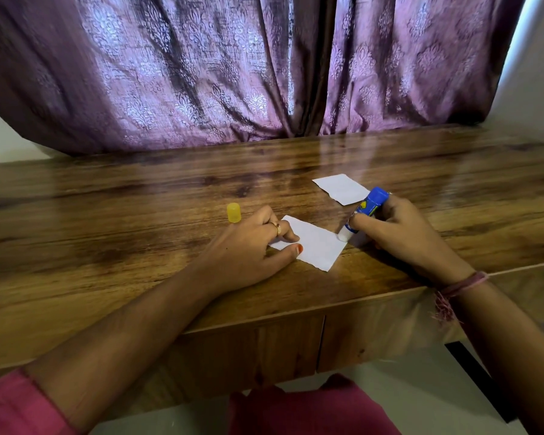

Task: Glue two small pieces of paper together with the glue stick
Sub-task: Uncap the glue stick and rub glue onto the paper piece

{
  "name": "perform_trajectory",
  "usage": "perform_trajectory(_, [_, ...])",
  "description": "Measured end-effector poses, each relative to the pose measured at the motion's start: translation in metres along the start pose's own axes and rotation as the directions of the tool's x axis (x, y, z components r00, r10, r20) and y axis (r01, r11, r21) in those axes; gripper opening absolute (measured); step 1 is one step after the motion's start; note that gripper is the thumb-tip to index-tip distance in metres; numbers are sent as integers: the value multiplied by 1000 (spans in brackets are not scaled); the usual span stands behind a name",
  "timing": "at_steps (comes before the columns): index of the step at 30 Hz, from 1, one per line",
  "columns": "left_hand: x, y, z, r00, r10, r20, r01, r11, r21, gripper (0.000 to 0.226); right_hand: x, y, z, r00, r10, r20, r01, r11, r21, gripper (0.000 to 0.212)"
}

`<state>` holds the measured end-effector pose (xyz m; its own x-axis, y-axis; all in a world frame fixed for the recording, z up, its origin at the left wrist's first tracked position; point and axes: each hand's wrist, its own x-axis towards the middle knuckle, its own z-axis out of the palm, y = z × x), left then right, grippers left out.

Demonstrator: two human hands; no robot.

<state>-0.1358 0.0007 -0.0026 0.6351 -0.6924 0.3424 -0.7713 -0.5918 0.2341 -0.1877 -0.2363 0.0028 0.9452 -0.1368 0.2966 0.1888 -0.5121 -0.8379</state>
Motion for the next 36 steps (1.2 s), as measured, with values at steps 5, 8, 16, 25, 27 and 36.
perform_trajectory(5, [0, 0, -1, 1000, -16, 2, 16, 1000, -8, 35, -3, -3, 1, 1000, -25, 8, 26, 999, -31, 27])
perform_trajectory(8, [1, 0, -1, 1000, -19, 12, 19, 1000, -15, 35, 0, -2, 1, 999, -28, -25, 27, 999, -31, 28])
perform_trajectory(16, [1, 1, -1, 999, -46, 9, 46, 999, -14, 34, -2, -4, 1, 997, -78, -4, 77, 994, -82, 22])
perform_trajectory(25, [1, 2, -2, 998, -56, 14, 57, 998, -26, 36, -5, -5, 2, 993, -101, 69, 107, 989, -99, 37])
perform_trajectory(27, [2, 1, -1, 998, -60, 21, 60, 998, -20, 36, -7, -8, 2, 989, -117, 95, 127, 986, -107, 35])
perform_trajectory(36, [1, 1, -2, 997, -77, 30, 78, 996, -37, 37, -9, -12, 2, 982, -150, 116, 162, 981, -103, 40])
